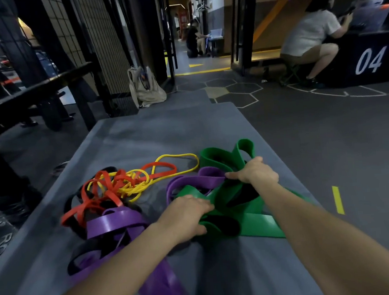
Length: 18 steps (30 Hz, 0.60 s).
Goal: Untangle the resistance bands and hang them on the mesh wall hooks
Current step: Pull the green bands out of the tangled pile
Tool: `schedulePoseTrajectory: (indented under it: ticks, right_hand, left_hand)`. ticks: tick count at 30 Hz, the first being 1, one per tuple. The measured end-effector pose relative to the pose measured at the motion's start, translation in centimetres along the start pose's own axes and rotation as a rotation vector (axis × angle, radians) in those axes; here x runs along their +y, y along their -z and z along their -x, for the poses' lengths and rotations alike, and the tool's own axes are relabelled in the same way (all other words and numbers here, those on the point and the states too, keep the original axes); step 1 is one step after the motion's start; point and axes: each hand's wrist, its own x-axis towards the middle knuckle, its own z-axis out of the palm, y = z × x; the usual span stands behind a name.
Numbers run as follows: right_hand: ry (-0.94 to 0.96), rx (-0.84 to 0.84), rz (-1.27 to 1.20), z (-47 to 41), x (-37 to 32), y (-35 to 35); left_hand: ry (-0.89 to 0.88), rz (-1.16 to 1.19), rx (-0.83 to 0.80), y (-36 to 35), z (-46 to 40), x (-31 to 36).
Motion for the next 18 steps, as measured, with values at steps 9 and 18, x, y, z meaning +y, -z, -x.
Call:
schedulePoseTrajectory:
  ticks: [9, 18]
  right_hand:
    - [0.057, 0.055, -0.217, 0.7, 2.2, -0.1]
    - [0.12, 0.119, -0.431, 2.4, 3.6, 6.3]
  left_hand:
    - [-0.028, 0.028, 0.012, -1.0, 2.0, 0.5]
    - [-0.088, 0.051, 0.191, 3.4, 1.3, 2.0]
